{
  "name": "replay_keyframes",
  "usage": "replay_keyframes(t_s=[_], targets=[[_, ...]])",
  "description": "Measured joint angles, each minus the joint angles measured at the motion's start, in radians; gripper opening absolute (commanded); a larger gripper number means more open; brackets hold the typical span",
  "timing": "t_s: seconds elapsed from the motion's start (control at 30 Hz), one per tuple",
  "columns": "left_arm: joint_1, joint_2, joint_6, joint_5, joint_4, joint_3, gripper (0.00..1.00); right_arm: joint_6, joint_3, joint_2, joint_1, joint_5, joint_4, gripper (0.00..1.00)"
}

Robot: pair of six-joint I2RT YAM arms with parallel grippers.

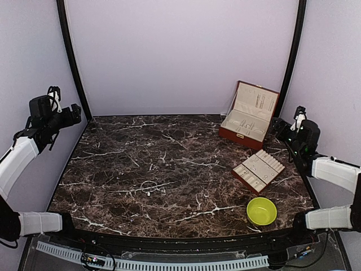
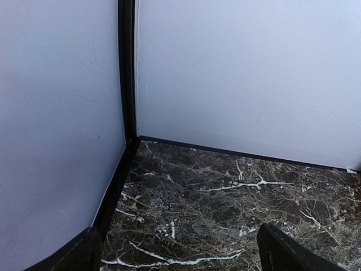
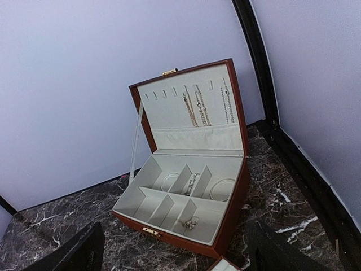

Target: Organize the mixed jewelry

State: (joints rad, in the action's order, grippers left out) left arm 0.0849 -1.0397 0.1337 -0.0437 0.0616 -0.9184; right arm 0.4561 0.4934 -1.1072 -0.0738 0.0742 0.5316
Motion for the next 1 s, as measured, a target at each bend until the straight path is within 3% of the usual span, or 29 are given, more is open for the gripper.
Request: replay_keyframes(t_s=[0.2,0.43,0.73,1.0], targets=[[-0.007,-0.026,-0.014,0.069,0.000,0.010,0.95,-0.055,0.087,0.002,0.000,-0.031,-0.142,0.84],[-0.135,-0.115,-0.082,0.083,0.049,-0.004,0.95,-0.058,0.115,0.019,-0.018,-0.072,-0.235,0.83],[-0.251,-0.229,-0.067,0.209,0.129,-0.147,0.95,-0.063,0.187,-0.033,-0.176,-0.131,-0.283,0.82],[-0.266,-0.223,0.018,0.327,0.090,-0.074,0.92,-0.072,0.240,-0.140,-0.311,-0.135,-0.271,0.82]])
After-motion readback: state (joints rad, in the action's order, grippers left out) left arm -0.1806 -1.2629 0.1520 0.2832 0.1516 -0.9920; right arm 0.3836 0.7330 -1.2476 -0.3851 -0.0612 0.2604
